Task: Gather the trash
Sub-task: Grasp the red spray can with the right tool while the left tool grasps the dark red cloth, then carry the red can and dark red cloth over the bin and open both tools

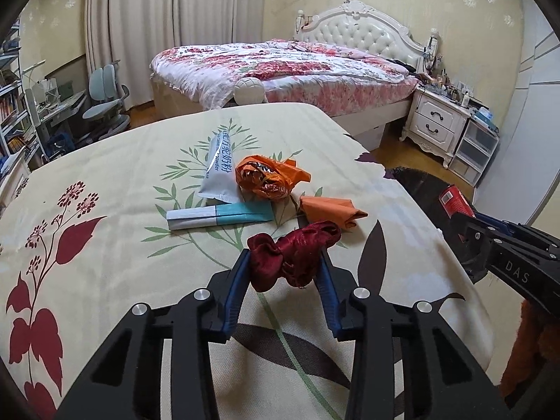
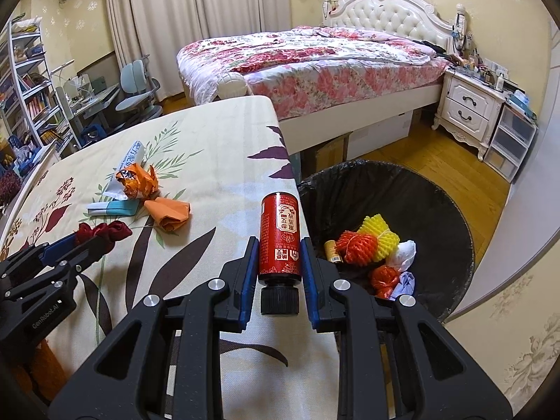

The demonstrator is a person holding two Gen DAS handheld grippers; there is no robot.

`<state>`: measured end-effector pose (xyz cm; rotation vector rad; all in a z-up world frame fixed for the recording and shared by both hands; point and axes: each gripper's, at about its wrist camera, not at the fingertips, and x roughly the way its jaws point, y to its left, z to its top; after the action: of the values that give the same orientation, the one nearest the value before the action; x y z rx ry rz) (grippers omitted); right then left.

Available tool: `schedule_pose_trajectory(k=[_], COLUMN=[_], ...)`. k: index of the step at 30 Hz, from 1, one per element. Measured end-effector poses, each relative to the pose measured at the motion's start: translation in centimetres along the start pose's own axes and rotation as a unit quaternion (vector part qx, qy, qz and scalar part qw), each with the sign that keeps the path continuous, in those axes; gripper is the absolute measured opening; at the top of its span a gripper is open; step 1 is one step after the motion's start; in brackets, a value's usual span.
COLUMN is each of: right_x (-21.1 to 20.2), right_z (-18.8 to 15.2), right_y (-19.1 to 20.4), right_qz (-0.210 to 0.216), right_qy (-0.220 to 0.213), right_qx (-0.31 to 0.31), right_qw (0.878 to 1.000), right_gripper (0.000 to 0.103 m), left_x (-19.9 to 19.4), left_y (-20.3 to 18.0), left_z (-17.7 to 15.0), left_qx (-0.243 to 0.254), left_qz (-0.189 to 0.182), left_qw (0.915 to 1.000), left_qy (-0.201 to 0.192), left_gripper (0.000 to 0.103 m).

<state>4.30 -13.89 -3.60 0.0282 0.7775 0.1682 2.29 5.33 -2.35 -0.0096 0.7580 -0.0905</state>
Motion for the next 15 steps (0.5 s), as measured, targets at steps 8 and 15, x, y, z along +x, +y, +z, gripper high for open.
schedule_pose_trajectory(k=[8,15], right_x=[-1.4,-2.2], right_z=[0.7,1.6], right_y=[-1.5,-4.2], right_qz=[-0.016,-0.043], right_qy=[-0.018,-0.034], right_qx=[0.009,0.026], right_qw=[1.000,0.998], right_gripper=[0.023,0.023], left_x=[-1.3,-0.6], left_y=[-1.6,-5.1], left_z=[1.8,3.9], left_qx=[0.008,0.036], left_qz=[-0.020,-0.045], left_qw=[0.9994,0.9973], left_qy=[-0.027,-0.045], left_gripper=[0.039,0.039])
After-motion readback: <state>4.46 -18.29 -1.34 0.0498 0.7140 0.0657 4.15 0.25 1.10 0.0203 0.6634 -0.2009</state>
